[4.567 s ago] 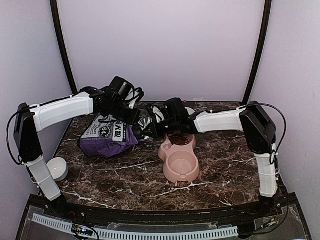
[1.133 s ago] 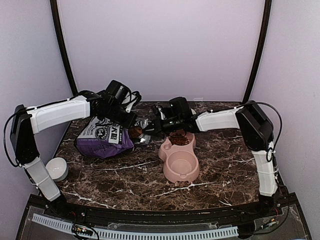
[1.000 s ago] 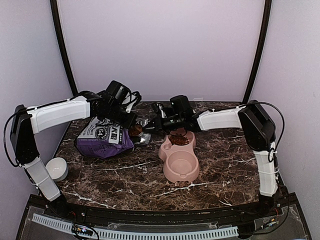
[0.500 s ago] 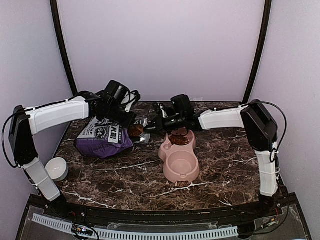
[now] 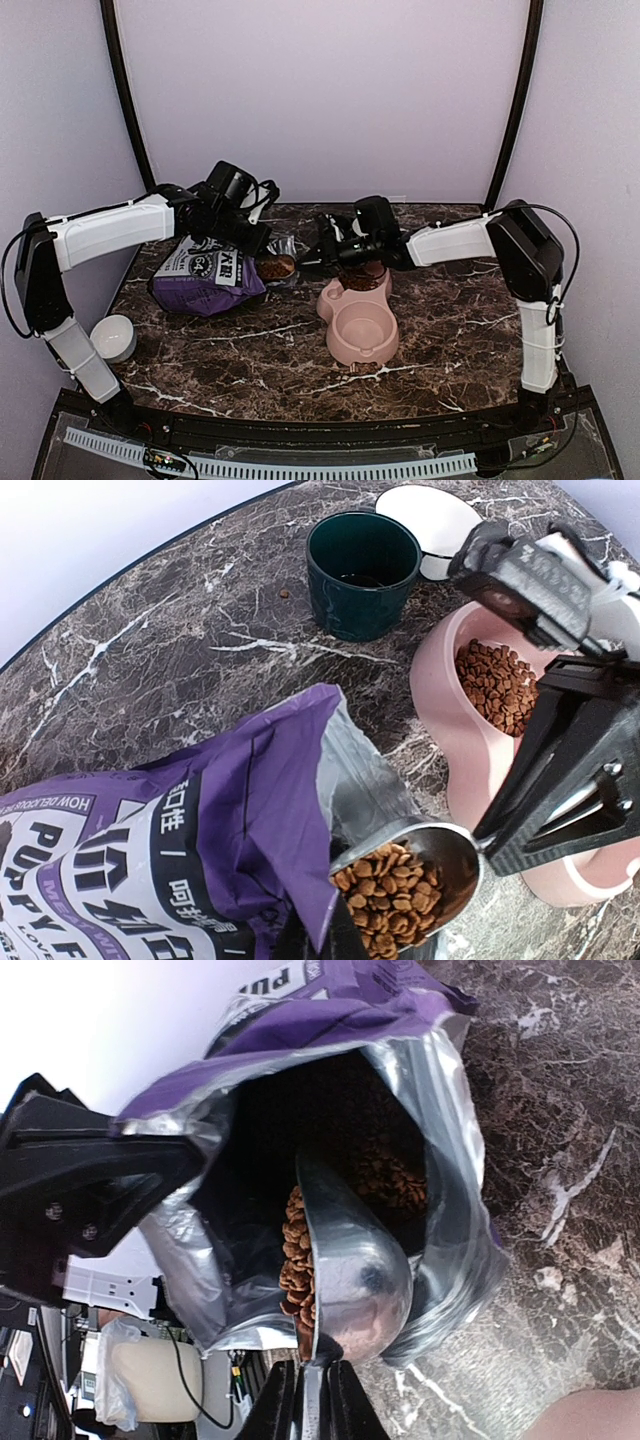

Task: Serve the pet food
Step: Collect the pet food from the pet food bag.

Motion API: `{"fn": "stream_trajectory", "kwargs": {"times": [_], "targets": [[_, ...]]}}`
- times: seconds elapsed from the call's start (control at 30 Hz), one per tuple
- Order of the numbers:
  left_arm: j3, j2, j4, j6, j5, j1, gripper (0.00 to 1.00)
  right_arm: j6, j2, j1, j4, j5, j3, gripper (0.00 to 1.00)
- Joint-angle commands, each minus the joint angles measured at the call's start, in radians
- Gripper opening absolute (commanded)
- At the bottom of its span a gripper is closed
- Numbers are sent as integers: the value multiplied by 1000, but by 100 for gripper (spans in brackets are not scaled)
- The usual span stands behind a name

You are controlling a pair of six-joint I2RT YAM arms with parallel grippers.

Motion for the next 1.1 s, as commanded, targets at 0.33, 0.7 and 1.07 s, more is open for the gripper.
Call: {"fn": "stream_trajectory", "kwargs": {"times": [0.33,0.7,1.07], "targets": [[-20,-90,59,25,-32,6,0,75,-117,-42,184,-80,-112,0],[-24,-95,64,29,-35,6,0,82,-160,-67,224,-110,-175,0],[-30,-104,74,29,-34,6,0,100,-206,-106,280,-151,-238,0]]}}
